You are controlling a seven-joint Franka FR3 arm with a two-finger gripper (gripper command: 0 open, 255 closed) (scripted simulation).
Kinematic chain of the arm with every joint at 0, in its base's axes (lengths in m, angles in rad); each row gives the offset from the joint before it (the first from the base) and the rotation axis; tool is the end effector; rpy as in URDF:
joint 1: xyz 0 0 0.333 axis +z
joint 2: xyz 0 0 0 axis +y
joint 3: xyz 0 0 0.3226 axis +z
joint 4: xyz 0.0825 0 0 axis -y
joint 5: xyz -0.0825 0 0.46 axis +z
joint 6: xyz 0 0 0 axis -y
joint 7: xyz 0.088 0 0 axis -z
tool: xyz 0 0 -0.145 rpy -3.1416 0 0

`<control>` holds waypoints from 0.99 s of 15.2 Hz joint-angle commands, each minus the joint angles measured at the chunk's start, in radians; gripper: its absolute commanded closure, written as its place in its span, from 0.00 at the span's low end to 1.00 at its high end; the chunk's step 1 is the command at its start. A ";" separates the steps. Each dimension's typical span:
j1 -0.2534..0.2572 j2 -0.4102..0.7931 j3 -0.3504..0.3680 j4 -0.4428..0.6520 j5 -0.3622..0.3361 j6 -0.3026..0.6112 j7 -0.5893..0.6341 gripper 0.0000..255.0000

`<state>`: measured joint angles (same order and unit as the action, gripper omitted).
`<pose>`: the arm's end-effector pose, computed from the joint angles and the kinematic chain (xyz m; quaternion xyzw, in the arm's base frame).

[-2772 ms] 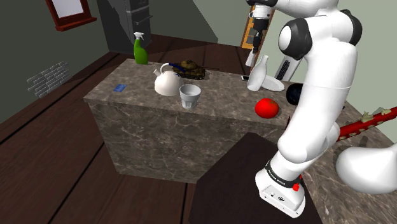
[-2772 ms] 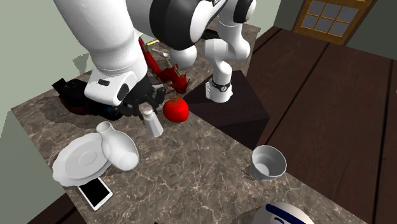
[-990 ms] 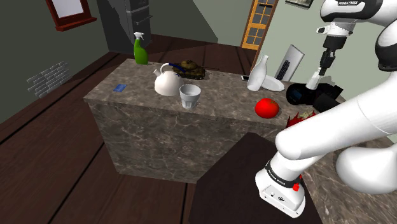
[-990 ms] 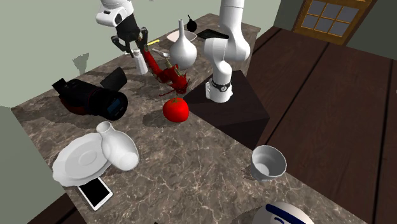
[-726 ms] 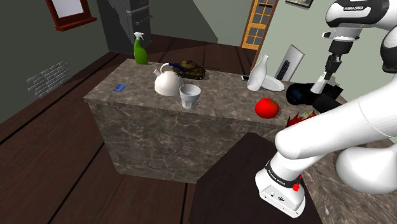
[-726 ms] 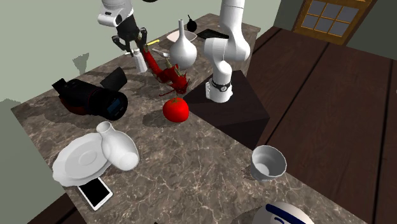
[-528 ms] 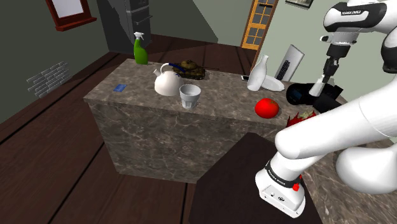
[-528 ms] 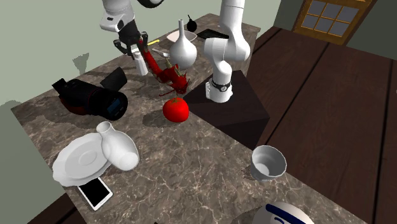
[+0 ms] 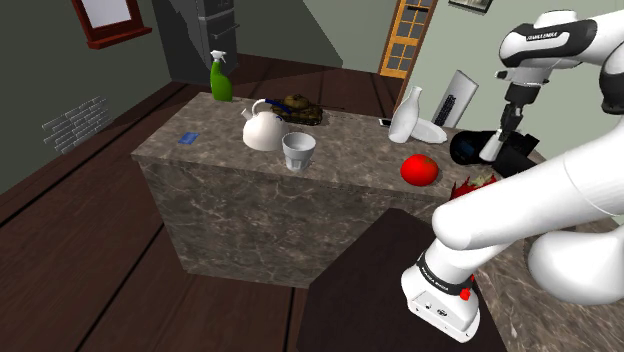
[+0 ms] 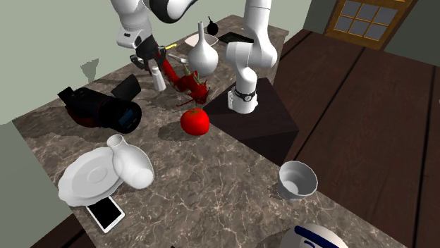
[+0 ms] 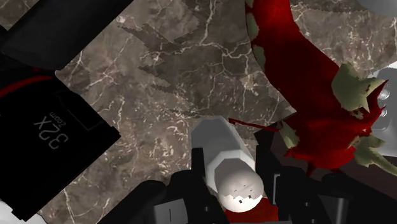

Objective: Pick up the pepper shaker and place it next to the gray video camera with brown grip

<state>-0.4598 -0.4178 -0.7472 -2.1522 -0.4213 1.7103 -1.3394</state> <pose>0.1204 -0.5101 0.4593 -0.9866 -0.1381 0.0810 0.0317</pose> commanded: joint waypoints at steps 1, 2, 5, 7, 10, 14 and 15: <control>-0.001 0.001 -0.006 -0.024 -0.004 0.026 0.004 1.00; -0.001 0.003 -0.010 -0.036 -0.005 0.039 0.006 1.00; -0.002 0.011 -0.022 -0.069 -0.009 0.080 0.010 1.00; -0.001 0.018 -0.031 -0.090 -0.011 0.108 0.012 1.00; 0.000 0.030 -0.045 -0.121 -0.014 0.150 0.015 1.00; 0.002 0.052 -0.066 -0.159 -0.015 0.208 0.016 1.00; 0.003 0.058 -0.071 -0.168 -0.015 0.223 0.017 1.00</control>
<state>-0.4575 -0.3670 -0.8118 -2.3115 -0.4363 1.9180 -1.3218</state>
